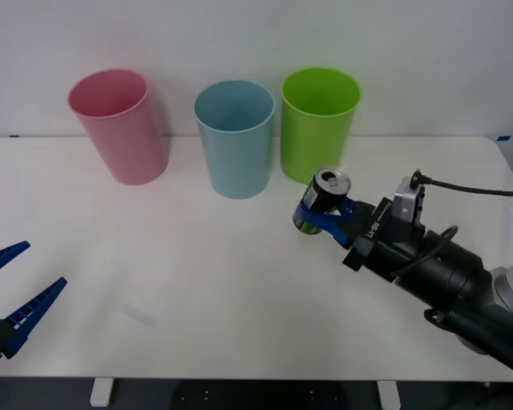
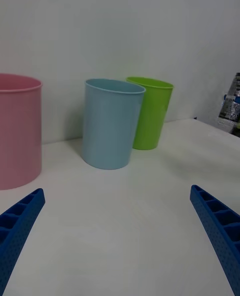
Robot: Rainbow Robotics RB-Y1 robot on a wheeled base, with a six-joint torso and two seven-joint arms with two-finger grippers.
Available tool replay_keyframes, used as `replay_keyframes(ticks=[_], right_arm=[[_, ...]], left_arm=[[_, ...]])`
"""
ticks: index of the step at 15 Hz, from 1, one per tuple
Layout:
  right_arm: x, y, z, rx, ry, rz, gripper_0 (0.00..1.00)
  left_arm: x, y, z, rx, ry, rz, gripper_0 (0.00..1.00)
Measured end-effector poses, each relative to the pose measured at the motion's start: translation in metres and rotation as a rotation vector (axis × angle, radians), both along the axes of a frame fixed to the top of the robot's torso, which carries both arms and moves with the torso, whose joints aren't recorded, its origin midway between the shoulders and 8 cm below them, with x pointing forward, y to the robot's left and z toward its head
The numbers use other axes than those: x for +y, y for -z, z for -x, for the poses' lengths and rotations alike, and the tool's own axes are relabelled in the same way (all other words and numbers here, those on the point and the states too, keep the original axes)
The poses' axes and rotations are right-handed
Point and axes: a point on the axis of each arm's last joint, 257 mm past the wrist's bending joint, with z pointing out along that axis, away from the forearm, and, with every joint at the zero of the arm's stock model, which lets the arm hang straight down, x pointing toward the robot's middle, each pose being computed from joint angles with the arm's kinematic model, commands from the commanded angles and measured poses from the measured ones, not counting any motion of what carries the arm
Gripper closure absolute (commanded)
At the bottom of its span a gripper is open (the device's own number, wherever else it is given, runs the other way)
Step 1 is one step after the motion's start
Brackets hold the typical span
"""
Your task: Grasp the object on the table and drop it into the matching bin: aluminum can to the light blue bin, PET bottle to the pink bin.
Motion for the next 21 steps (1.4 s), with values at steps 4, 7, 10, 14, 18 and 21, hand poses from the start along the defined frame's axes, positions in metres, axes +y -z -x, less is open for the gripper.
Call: replay_keyframes(ticks=[4, 7, 10, 14, 18, 21], right_arm=[[0.001, -0.038, -0.006, -0.022, -0.032, -0.020, 1.00], [0.014, -0.056, -0.021, -0.058, -0.024, -0.001, 1.00], [0.042, -0.072, -0.039, -0.071, -0.008, -0.005, 1.00], [0.066, -0.089, -0.078, -0.082, -0.003, -0.003, 1.00], [0.083, -0.103, -0.124, -0.075, 0.025, 0.001, 1.00], [0.095, -0.110, -0.153, -0.060, 0.049, 0.003, 1.00]], left_arm=[[0.000, 0.000, 0.000, 0.000, 0.000, 0.000, 0.00], [0.000, 0.000, 0.000, 0.000, 0.000, 0.000, 0.00], [0.000, 0.000, 0.000, 0.000, 0.000, 0.000, 0.00], [0.000, 0.000, 0.000, 0.000, 0.000, 0.000, 0.00], [0.000, 0.000, 0.000, 0.000, 0.000, 0.000, 0.00], [0.000, 0.000, 0.000, 0.000, 0.000, 0.000, 0.00]])
